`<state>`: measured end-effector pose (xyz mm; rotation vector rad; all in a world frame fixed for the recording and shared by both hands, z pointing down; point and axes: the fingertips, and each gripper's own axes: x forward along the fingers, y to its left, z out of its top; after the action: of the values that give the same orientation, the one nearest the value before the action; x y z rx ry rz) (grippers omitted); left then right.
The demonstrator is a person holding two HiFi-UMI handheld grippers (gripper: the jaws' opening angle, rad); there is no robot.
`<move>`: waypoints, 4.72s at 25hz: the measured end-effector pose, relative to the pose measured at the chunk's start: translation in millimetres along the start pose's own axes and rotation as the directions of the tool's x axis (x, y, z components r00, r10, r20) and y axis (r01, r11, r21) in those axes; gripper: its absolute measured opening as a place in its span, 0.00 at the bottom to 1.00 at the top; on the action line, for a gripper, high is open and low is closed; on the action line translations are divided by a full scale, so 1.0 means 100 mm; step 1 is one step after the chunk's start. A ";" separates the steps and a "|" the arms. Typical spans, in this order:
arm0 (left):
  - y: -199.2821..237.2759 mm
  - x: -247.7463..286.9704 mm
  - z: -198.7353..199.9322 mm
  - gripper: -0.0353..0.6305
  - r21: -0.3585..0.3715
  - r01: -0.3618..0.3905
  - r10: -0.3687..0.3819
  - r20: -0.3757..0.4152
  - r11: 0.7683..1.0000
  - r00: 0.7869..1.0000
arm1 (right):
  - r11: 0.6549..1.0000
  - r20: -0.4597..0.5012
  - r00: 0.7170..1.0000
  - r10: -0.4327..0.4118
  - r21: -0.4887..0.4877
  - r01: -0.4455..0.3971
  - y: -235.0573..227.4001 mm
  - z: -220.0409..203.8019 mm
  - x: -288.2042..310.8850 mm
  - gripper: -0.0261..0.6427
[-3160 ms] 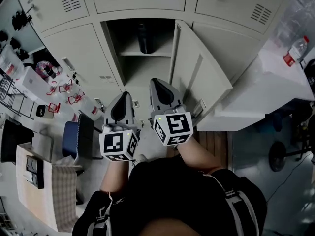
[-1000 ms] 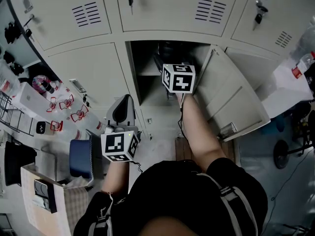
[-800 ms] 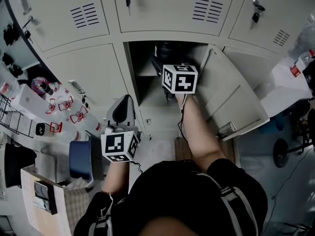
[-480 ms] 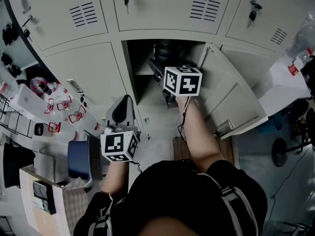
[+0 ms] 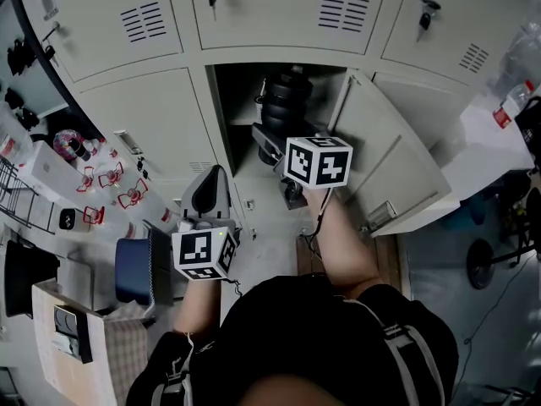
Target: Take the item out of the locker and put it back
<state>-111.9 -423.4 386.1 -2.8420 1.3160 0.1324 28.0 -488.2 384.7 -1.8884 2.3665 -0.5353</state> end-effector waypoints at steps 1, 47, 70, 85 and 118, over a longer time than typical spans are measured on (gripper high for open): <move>-0.01 -0.02 0.00 0.07 0.001 -0.005 0.005 0.001 1.000 1.000 | 1.000 0.000 1.000 0.005 -0.014 -0.005 0.03 -0.04 -0.04 0.64; -2.06 -1.78 0.47 0.07 0.018 -0.341 0.342 -0.025 0.940 0.939 | 0.906 0.042 0.950 0.309 -0.317 -0.281 0.73 -0.41 -2.81 0.64; -1.40 -1.63 0.26 0.07 0.007 -0.440 0.439 -0.073 0.898 0.895 | 0.990 0.005 0.994 0.114 -0.082 -0.113 0.09 -0.01 -0.61 0.64; -1.19 -1.61 0.26 0.07 0.038 -0.450 0.452 -0.110 0.892 0.885 | 0.984 0.033 0.988 -0.149 -0.093 0.151 -0.53 0.39 0.10 0.64; -1.21 -1.60 0.27 0.07 0.109 -0.464 0.476 -0.137 0.879 0.869 | 0.918 0.156 0.949 -0.275 -0.250 0.307 -0.72 0.45 0.51 0.66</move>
<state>-125.3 -222.2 368.8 -2.4526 1.9821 -0.1453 94.1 -560.8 373.0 -2.3393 2.1885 -0.1077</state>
